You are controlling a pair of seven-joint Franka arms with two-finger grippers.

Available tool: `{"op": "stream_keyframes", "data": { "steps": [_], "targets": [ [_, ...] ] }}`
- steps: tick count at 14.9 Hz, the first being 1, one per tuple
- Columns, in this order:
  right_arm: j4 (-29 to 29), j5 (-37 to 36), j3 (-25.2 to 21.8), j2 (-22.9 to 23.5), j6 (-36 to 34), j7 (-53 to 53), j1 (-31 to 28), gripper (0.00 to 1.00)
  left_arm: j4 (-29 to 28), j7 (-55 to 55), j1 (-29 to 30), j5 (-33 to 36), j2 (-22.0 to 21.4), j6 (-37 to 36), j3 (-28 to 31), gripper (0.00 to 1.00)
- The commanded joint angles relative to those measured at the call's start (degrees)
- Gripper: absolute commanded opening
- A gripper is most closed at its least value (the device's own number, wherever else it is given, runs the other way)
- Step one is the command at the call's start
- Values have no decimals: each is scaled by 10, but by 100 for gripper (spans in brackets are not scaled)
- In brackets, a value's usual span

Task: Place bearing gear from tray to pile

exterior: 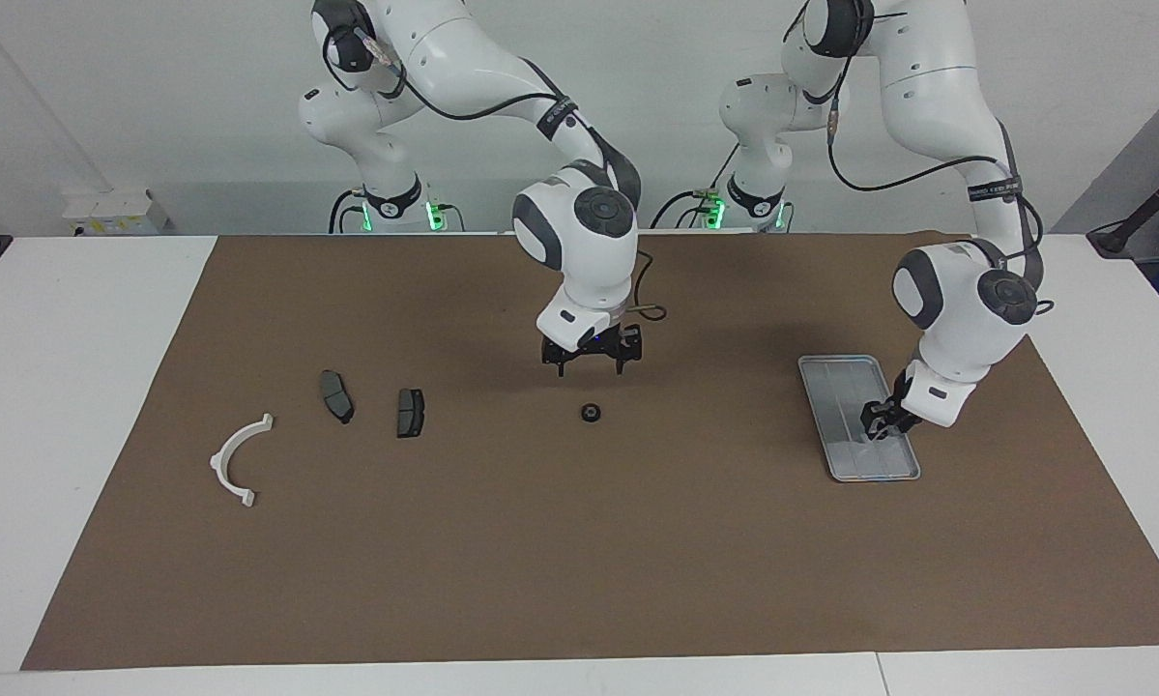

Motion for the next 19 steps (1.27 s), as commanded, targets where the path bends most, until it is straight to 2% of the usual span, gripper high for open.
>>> {"op": "stream_keyframes", "data": {
  "steps": [1,5,8,19],
  "targets": [
    [-41,6,4,-4,51,-20,-17,100,-24,5,4,11,-11,26,-3,55],
    [-33,6,4,2,64,-36,-32,100,-24,7,4,11,-10,33,-2,50],
    [-16,26,4,7,60,-35,-28,100,-24,7,4,11,-6,41,-2,50],
    [27,28,4,54,80,-27,-23,100,-28,6,3,11,-5,30,-3,50]
  ]
}}
